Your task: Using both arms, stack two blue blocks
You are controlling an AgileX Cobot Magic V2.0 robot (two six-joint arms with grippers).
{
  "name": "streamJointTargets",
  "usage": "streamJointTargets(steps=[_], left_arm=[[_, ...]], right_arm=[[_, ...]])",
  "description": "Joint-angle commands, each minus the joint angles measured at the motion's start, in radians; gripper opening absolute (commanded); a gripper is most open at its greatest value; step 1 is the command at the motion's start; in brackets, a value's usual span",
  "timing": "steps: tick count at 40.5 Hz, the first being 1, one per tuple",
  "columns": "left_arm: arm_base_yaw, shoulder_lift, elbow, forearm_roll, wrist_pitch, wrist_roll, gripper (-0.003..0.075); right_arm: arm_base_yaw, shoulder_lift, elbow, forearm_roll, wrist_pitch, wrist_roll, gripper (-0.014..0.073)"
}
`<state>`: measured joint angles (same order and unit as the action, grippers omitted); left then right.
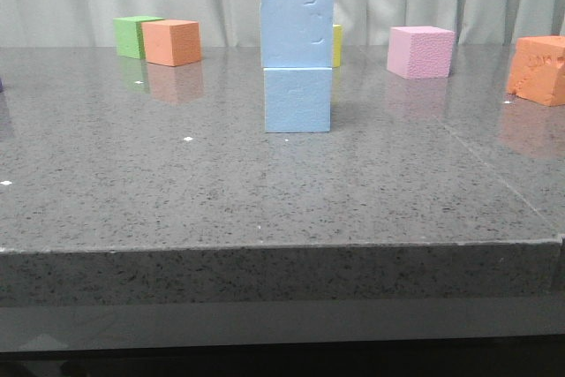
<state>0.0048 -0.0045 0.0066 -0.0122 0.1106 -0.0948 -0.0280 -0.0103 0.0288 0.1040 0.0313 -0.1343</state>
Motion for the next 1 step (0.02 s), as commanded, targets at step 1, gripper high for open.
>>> streamJointTargets(steps=[1], left_arm=[[0.0,-0.018,0.002,0.0,-0.077,-0.005,-0.002]], right_arm=[[-0.001,-0.018,-0.007,0.002,-0.091,-0.007,-0.0068]])
